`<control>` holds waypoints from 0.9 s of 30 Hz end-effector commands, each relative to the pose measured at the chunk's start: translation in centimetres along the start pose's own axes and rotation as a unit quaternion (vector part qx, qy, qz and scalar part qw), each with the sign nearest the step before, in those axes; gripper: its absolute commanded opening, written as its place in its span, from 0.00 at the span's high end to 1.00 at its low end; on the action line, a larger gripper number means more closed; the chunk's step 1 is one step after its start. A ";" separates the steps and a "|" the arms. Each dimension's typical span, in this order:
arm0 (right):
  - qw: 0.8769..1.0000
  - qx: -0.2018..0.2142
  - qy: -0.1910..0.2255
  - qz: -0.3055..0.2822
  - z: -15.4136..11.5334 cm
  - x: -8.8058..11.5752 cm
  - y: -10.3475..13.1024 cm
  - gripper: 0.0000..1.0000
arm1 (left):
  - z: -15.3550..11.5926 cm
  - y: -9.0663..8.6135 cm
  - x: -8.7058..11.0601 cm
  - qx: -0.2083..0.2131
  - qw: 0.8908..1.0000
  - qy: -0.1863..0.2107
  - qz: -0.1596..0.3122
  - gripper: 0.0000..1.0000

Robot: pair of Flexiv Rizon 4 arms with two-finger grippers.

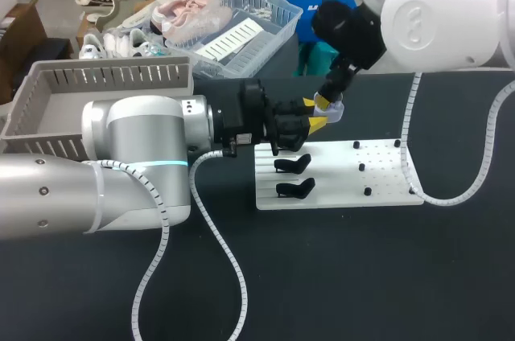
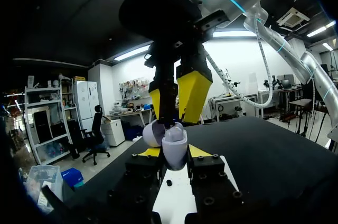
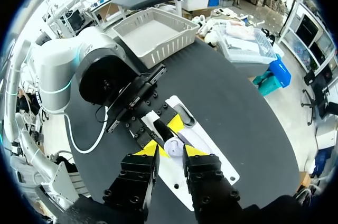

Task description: Pick up each earbud case from the left stands, insert the matching earbuds, close the lid, and place the case in the box.

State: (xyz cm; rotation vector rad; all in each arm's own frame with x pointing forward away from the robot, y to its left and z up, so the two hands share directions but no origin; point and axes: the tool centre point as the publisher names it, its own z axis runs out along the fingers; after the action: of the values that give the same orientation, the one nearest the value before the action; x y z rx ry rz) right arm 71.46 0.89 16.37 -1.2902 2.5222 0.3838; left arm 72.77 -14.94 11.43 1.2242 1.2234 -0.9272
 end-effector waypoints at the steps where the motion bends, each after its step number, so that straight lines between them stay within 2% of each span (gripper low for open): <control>1: 1.000 0.013 -0.016 -0.001 -1.4 0.5 0.4 0.72 | 0.0 -0.1 0.0 -0.003 1.000 0.000 0.001 1.00; 8: 0.998 0.032 -0.047 0.005 -2.7 -0.2 -0.5 0.71 | 0.0 -0.1 0.0 -0.003 1.000 0.000 0.001 1.00; 15: 0.995 0.052 -0.067 0.045 -2.7 -1.6 -4.3 0.73 | 0.0 -0.1 0.0 -0.003 1.000 0.000 0.001 1.00; 22: 0.995 0.030 -0.075 0.063 -1.1 -2.4 -6.5 0.69 | 0.0 -0.1 0.0 -0.003 1.000 0.000 0.001 1.00; 27: 0.995 0.021 -0.068 0.069 0.0 -2.8 -7.0 0.69 | 0.0 -0.1 0.0 -0.003 1.000 0.000 0.001 1.00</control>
State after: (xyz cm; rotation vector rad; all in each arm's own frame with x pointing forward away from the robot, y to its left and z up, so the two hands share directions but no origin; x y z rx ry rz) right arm 77.35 -1.54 17.00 -1.0245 2.4815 0.4093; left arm 72.77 -14.94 11.45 1.2241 1.2234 -0.9271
